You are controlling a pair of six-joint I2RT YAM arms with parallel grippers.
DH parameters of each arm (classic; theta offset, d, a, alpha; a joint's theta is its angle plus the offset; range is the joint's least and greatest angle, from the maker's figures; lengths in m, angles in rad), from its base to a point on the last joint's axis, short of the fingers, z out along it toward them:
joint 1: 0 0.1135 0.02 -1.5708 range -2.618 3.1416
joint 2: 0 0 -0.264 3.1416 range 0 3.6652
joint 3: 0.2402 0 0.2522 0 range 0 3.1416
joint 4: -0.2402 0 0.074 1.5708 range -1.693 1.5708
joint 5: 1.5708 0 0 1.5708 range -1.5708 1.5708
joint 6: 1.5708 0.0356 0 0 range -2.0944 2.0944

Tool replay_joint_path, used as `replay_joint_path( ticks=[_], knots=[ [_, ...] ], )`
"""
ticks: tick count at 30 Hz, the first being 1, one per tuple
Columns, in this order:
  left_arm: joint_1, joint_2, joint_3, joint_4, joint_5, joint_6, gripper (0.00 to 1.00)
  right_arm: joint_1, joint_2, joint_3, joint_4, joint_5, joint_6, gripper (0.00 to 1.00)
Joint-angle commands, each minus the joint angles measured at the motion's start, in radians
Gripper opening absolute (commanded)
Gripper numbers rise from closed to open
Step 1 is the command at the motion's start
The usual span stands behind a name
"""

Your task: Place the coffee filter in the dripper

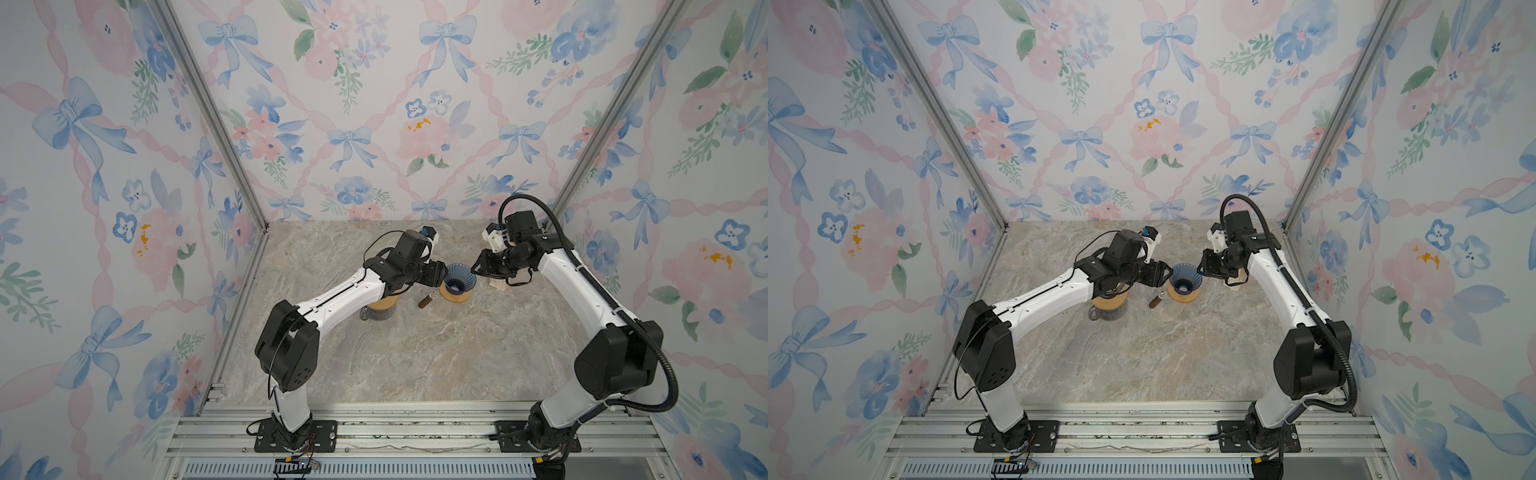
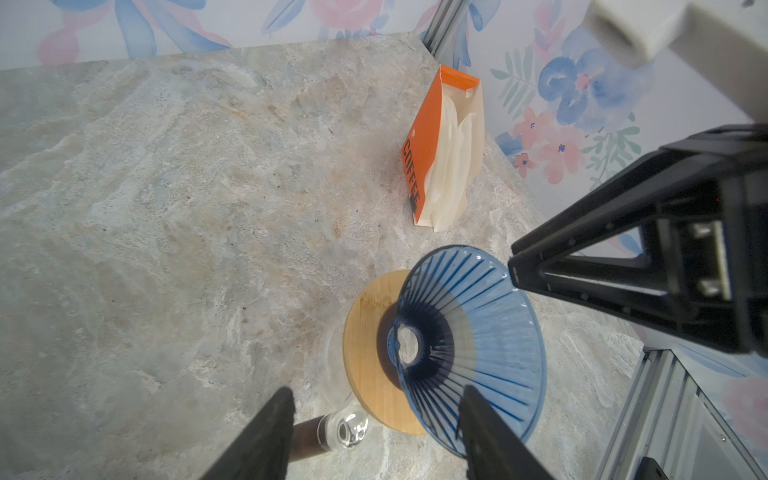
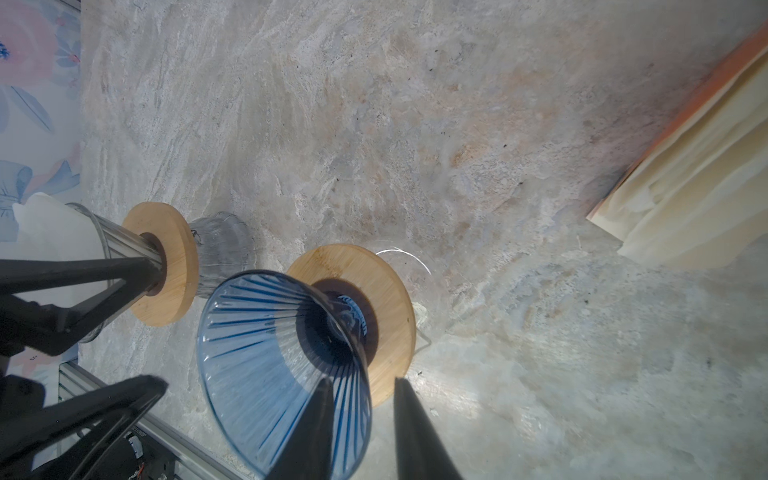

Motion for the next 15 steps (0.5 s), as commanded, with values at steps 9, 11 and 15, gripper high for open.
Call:
replay_joint_path(
  ticks=[9, 11, 15],
  knots=[
    [0.009, 0.067, 0.044, -0.01, 0.033, -0.033, 0.48, 0.0, 0.009, -0.014, -0.001, -0.015, -0.019, 0.21],
    [0.011, 0.076, 0.052, -0.01, 0.046, -0.034, 0.43, 0.0, 0.039, -0.014, -0.001, -0.02, -0.017, 0.2],
    [0.012, 0.091, 0.064, -0.01, 0.059, -0.039, 0.41, 0.005, 0.049, -0.01, -0.005, -0.021, -0.019, 0.19]
  ],
)
